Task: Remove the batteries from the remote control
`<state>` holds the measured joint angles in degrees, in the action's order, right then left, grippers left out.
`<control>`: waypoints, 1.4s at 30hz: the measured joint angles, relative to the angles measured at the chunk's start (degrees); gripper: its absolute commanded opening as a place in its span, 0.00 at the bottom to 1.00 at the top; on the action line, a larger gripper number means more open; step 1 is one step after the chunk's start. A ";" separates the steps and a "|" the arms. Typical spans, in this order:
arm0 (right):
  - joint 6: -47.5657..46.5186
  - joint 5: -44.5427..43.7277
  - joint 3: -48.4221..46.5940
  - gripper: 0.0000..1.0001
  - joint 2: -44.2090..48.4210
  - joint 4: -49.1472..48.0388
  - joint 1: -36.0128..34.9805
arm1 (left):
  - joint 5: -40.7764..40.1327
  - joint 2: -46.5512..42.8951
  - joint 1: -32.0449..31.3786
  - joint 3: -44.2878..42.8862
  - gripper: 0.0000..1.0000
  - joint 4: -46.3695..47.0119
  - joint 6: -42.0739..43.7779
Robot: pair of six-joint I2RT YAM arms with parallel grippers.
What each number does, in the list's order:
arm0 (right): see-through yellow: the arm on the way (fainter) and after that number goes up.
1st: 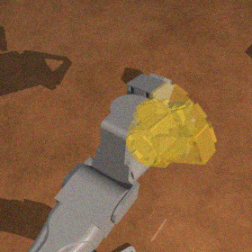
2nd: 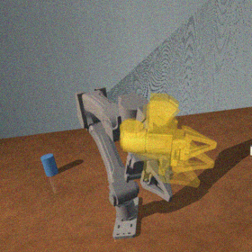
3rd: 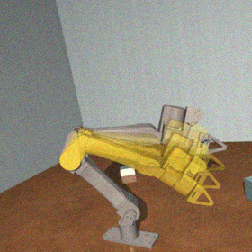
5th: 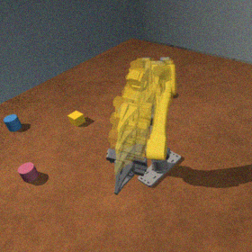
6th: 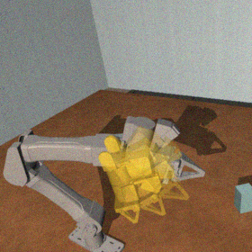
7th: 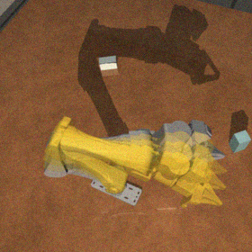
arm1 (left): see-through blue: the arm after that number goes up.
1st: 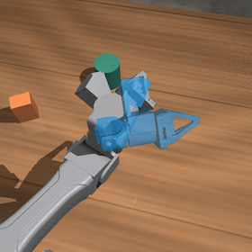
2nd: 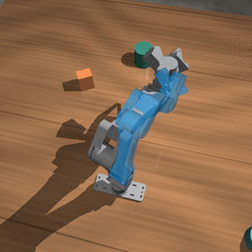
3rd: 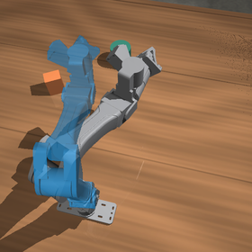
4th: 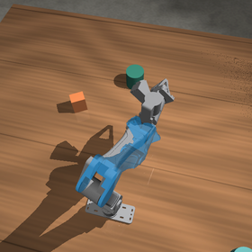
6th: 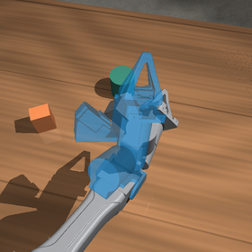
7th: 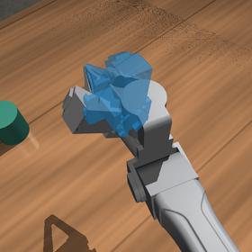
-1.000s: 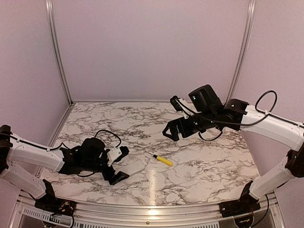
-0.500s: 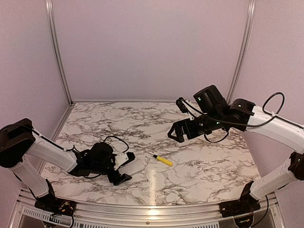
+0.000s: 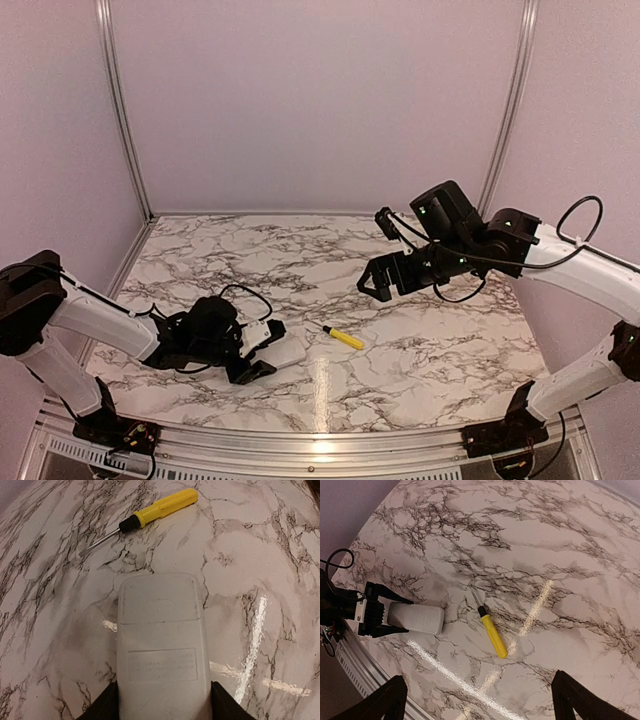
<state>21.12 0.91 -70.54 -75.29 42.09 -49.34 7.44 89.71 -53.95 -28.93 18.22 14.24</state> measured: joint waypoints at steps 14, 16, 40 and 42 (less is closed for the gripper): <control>4.26 1.97 -5.14 0.99 -1.31 2.32 0.00 | 2.73 -15.23 -0.02 -6.93 0.00 -14.16 1.25; 5.42 3.52 -6.19 0.99 -1.60 2.38 0.00 | 3.08 -17.25 -0.02 -7.80 0.00 -16.22 1.38; 26.51 34.62 -3.80 0.98 -9.03 -14.73 -0.42 | 3.67 -24.55 -3.23 -14.32 0.00 -24.70 0.31; 28.04 34.91 -3.80 0.96 -10.14 -16.33 -0.94 | 3.67 -24.48 -3.41 -14.78 0.00 -24.50 0.04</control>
<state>49.17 35.81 -74.35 -85.43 25.76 -50.28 11.11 65.23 -57.36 -43.70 -6.28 14.28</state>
